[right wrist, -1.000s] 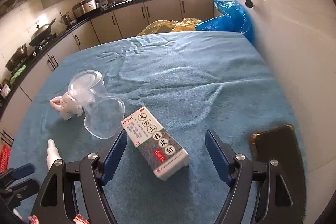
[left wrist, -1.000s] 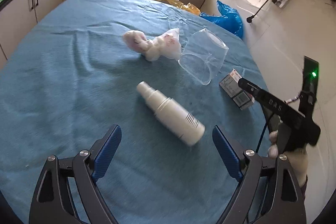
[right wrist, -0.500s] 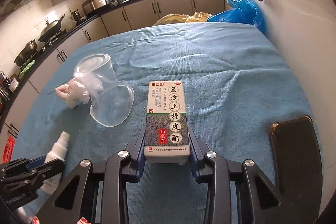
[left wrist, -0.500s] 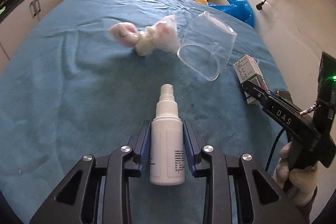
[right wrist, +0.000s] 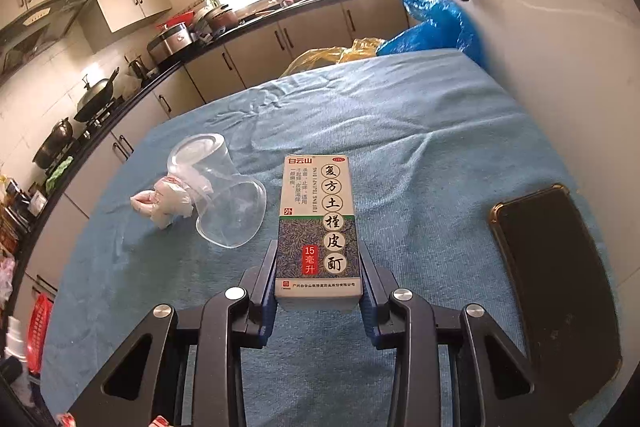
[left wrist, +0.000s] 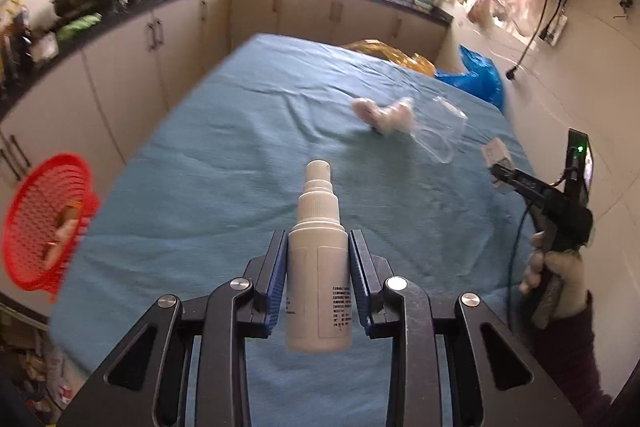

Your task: Collect trash

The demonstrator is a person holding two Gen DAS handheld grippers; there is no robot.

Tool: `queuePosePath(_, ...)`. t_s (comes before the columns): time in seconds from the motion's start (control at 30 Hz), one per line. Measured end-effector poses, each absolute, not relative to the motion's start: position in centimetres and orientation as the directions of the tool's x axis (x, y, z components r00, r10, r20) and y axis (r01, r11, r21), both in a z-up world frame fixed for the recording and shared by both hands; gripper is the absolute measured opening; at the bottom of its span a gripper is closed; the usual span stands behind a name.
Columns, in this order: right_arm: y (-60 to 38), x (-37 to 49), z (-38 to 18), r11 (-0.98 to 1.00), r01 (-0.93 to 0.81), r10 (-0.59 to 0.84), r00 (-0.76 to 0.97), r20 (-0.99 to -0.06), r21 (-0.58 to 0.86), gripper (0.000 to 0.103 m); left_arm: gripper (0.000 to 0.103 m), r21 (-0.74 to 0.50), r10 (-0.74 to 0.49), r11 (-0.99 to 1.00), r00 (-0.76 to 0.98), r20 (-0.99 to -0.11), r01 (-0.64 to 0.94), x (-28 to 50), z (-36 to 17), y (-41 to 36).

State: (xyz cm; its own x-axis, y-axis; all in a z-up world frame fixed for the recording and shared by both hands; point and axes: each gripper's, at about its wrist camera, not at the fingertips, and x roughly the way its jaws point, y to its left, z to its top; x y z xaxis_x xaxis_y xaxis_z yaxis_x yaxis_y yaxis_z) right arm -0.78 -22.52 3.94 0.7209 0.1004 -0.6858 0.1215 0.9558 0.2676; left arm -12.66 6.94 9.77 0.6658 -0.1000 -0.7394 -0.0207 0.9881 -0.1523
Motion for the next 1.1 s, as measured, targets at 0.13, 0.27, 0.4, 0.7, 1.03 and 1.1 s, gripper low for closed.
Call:
queuePosePath(0.13,-21.3,-1.8,5.2,0.969,0.139,0.035,0.737,-0.675,0.203,0.037,0.029,-0.170,-0.106,0.985,0.682,-0.724,-0.027,-13.4,9.6,8.2)
queuePosePath(0.27,-19.2,-5.7,6.4,0.984,0.111,0.010,0.743,-0.669,0.138,0.037,0.029,-0.197,-0.150,0.980,0.660,-0.737,0.002,-13.4,8.4,8.1)
queuePosePath(0.4,-17.9,-9.2,7.3,0.988,0.088,0.023,0.724,-0.689,0.126,0.037,0.029,-0.201,-0.161,0.979,0.670,-0.725,0.018,-14.3,8.6,8.5)
queuePosePath(0.7,-5.7,-9.5,10.4,0.959,-0.204,0.284,0.705,-0.650,0.198,0.037,0.029,-0.178,-0.061,0.981,0.745,-0.664,-0.078,-18.7,11.8,13.6)
queuePosePath(1.03,3.9,-7.0,10.5,0.931,-0.327,0.349,0.673,-0.652,0.161,0.037,0.029,-0.217,0.027,0.955,0.790,-0.612,-0.201,-20.9,12.7,21.3)
queuePosePath(1.1,5.0,-7.1,10.5,0.931,-0.335,0.343,0.674,-0.654,0.143,0.037,0.029,-0.236,0.025,0.949,0.796,-0.605,-0.209,-21.0,12.6,22.6)
